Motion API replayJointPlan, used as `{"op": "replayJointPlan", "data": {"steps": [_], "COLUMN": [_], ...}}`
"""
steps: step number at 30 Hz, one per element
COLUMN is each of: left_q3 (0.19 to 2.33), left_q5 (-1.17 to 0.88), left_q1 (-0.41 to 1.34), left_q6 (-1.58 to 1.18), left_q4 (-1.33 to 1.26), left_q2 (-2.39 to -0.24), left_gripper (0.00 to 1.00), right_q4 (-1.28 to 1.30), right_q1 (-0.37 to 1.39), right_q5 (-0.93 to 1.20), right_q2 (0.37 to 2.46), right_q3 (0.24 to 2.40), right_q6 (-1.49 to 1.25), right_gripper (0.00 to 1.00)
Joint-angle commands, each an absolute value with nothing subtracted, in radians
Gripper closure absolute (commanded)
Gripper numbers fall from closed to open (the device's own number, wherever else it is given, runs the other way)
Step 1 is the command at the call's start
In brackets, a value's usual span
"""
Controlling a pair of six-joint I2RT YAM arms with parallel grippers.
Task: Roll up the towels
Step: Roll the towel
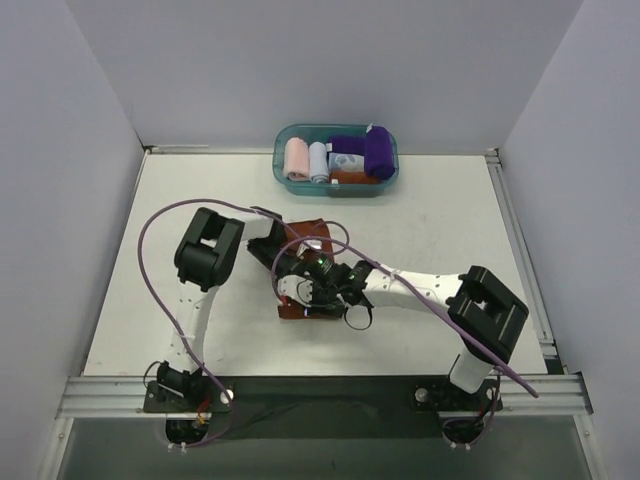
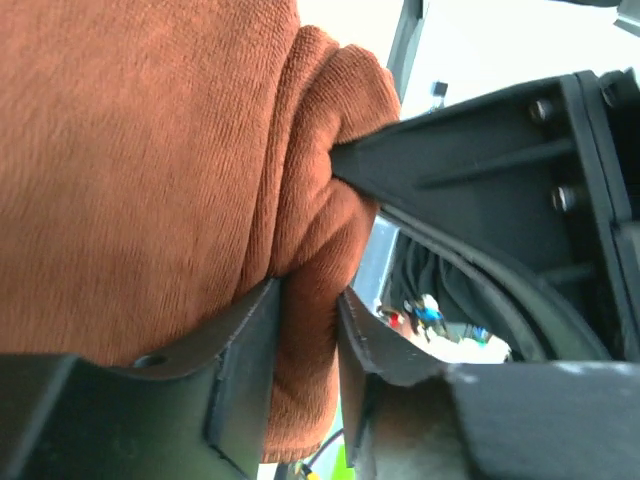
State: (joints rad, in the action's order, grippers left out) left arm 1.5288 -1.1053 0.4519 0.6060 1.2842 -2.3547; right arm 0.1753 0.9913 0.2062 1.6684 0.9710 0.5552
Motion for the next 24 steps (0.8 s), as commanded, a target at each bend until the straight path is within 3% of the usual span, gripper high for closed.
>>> {"op": "replayJointPlan", "data": {"steps": [1,4,10,15,19,24], "left_q3": [1.462,1.422,1.335,1.171,1.022,0.813], "left_q5": [-1.012,-1.078,-1.16,-1.086,-0.977,-0.873], "left_q1": [0.361,0.289,0.08,-0.095,-0.103,0.084], "left_q6": [0.669,0.695,0.727,0.535,0.685,0.916], "left_q4": [1.091,1.089,1.072,0.763,0.736,0.684], "left_q2": [-2.246,-2.154,-1.976,-1.76,-1.518,-1.202], "left_gripper": [0.58,0.52,0.51,0.5,0.46,0.41], "right_q4": [0.386,0.463,0.607,0.69,0.84,0.919], "right_q1": [0.944,0.899,0.818,0.753,0.701,0.647], "right_q5": [0.429,0.536,0.681,0.834,0.946,1.051], "right_q2": [1.726,1.764,1.863,2.006,2.143,2.287], "right_q3": [0.995,1.058,1.172,1.271,1.406,1.525], "right_q6": [0.549,0.534,0.479,0.433,0.42,0.411], "right_gripper": [1.0,1.0,1.0,1.0,1.0,1.0]}}
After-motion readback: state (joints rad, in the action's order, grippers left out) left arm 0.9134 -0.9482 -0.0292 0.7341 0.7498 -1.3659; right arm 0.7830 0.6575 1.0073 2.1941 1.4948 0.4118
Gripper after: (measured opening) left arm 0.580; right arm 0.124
